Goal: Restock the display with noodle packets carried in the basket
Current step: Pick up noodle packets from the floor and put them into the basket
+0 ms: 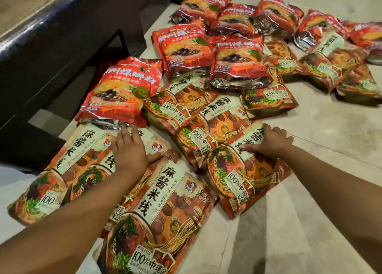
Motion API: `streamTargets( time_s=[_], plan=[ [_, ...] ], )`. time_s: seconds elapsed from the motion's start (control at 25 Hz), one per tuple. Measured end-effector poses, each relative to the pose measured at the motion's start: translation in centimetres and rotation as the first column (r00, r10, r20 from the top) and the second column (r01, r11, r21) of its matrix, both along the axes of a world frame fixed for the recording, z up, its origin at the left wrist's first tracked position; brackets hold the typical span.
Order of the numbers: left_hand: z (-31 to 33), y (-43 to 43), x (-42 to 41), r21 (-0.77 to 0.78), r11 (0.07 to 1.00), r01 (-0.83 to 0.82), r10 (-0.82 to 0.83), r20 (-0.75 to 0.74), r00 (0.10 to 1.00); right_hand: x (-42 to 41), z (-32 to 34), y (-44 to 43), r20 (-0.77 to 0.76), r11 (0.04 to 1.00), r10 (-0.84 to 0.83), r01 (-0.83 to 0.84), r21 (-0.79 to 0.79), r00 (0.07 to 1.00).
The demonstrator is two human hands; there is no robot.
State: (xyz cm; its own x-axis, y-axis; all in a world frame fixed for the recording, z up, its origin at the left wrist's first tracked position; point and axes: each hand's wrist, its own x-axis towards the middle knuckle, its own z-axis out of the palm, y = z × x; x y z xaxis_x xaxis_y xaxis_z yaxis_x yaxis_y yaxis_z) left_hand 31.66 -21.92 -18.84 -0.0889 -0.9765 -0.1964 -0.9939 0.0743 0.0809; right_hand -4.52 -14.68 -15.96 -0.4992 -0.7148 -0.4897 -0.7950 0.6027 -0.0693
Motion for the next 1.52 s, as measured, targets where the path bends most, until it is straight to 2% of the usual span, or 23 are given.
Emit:
streamTargets(
  time_s=[0.12,0.2,0.32,0.4,0.48,0.64,0.76,1.04,1.16,1.24,1.4,1.44,1.52],
  plan=[
    [1.5,-0.4,1.5,-0.006,1.0,-0.011,0.011,0.013,1.0,-0.7,0.7,-0.6,0.084,0.999,-0.033,0.034,-0.01,0.996],
    [2.5,-0.4,2.0,0.06,0.993,-0.1,0.099,0.015,0.995,-0.4,0.2,0.0,0.064,0.999,-0.039,0.04,-0.009,0.997],
    [2.7,-1.2,2.8,0.165,0.98,-0.11,0.101,0.061,0.993,-0.1,0.4,0.0,0.06,0.999,-0.049,0.049,-0.01,0.997],
    [3.4,-2.1,3.6,0.264,0.957,-0.119,0.138,-0.055,0.989,-0.4,1.0,-0.2,0.119,0.996,-0.088,0.089,-0.001,0.989],
    [4.1,-2.5,3.8,0.34,0.924,-0.174,0.25,-0.195,0.948,-0.6,1.2,-0.1,0.196,0.986,-0.154,0.162,-0.026,0.968],
    [5.1,-2.0,4.2,0.448,0.865,-0.224,0.376,-0.285,0.882,-0.1,1.3,0.1,0.295,0.963,-0.231,0.261,-0.07,0.927],
    [5.9,-1.7,4.6,0.507,0.827,-0.244,0.462,-0.364,0.809,0.4,2.3,-0.2,0.429,0.949,-0.247,0.307,-0.075,0.869],
    [8.5,-0.5,7.4,0.593,0.788,-0.167,0.53,-0.513,0.676,0.4,4.8,0.9,0.559,0.952,-0.198,0.293,-0.085,0.806],
    [10.6,-0.5,7.2,0.601,0.789,-0.125,0.562,-0.625,0.542,0.3,8.8,0.2,0.622,0.961,-0.104,0.24,-0.139,0.776],
    [11.7,-0.7,6.6,0.594,0.802,-0.061,0.566,-0.724,0.394,1.0,12.3,-0.7,0.59,0.97,-0.012,0.152,-0.188,0.808],
    [12.3,-1.5,4.1,0.525,0.85,-0.03,0.522,-0.835,0.173,4.1,18.2,-1.9,0.363,0.923,0.259,-0.119,-0.365,0.895],
    [12.2,-1.7,3.5,0.517,0.855,-0.039,0.517,-0.847,0.122,5.1,18.8,-2.0,0.283,0.899,0.324,-0.2,-0.39,0.903],
    [11.9,-1.9,2.2,0.507,0.861,-0.05,0.509,-0.859,0.051,6.9,19.1,-1.8,0.027,0.837,0.422,-0.379,-0.394,0.906]
  ],
)
